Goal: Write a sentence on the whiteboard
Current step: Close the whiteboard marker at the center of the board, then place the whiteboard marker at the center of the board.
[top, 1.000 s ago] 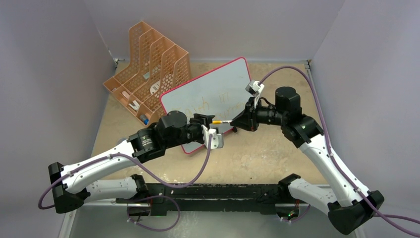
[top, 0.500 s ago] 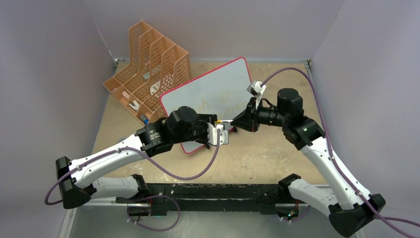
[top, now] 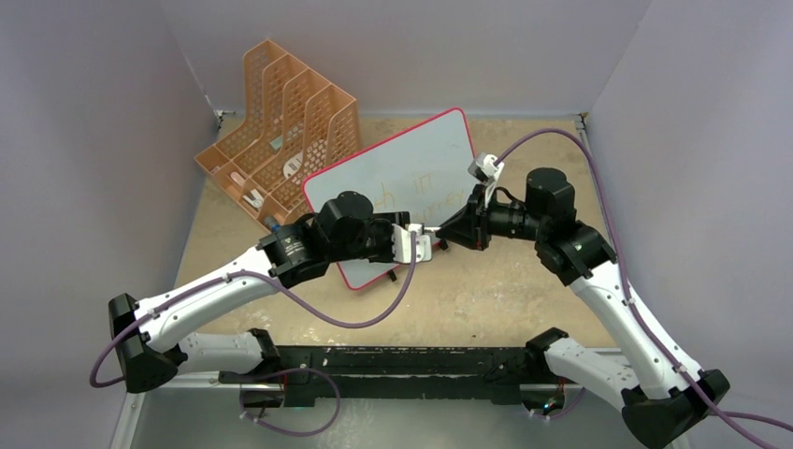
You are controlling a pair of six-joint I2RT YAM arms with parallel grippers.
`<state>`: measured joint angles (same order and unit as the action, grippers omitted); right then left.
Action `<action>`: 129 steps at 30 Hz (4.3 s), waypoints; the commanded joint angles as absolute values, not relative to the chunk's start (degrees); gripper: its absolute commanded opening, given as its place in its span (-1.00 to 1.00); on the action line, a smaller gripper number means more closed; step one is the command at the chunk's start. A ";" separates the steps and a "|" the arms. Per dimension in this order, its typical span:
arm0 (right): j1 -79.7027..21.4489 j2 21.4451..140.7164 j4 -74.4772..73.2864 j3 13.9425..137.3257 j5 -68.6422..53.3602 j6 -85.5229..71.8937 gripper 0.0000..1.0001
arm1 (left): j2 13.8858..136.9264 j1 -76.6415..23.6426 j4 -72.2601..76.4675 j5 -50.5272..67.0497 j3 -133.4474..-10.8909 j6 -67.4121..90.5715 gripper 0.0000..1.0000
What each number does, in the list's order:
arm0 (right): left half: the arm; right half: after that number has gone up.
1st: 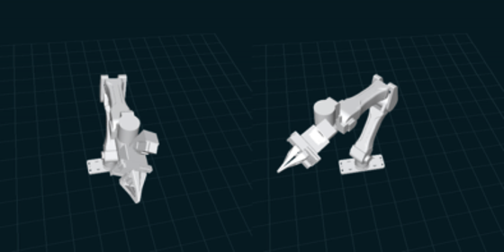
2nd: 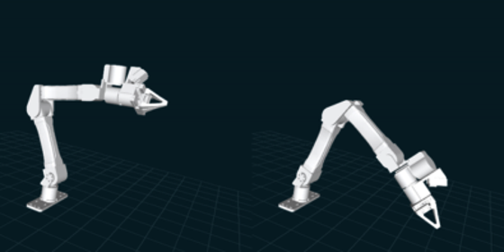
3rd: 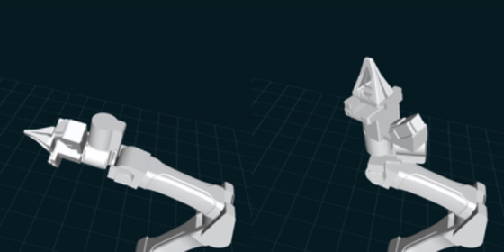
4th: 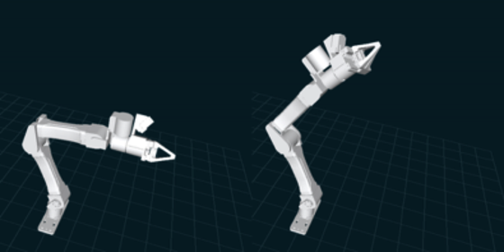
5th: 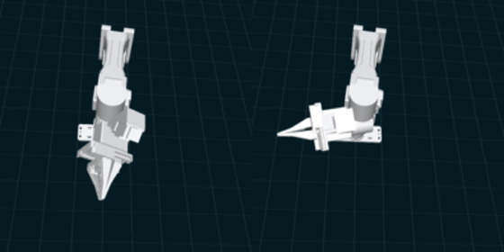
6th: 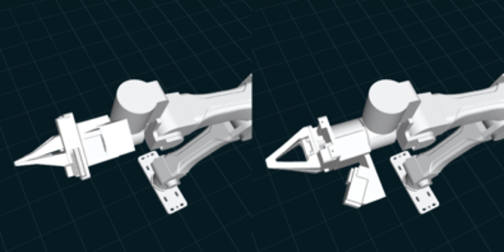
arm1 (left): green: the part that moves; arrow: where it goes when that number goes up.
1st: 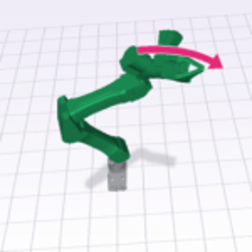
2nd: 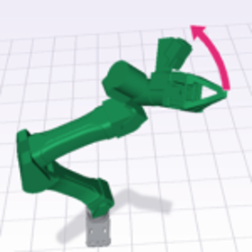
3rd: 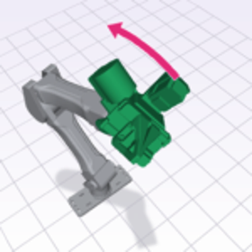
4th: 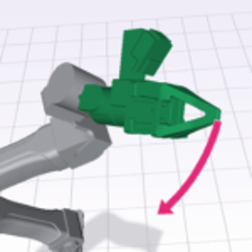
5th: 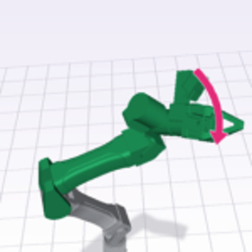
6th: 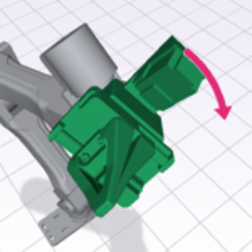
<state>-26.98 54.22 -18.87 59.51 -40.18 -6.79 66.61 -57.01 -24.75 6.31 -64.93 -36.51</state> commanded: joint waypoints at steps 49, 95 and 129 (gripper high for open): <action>-32.96 62.33 -10.03 57.13 -40.87 -15.53 -1.00 | 63.52 -70.40 -4.11 0.12 -64.34 -35.38 -1.00; -32.96 27.14 -11.70 49.81 24.51 -20.85 -0.15 | 92.86 -67.54 -33.59 6.81 -66.61 5.29 -1.00; -32.96 22.55 -10.55 47.05 31.60 -19.63 0.27 | 97.43 -64.26 -38.01 -2.54 -77.59 11.62 0.11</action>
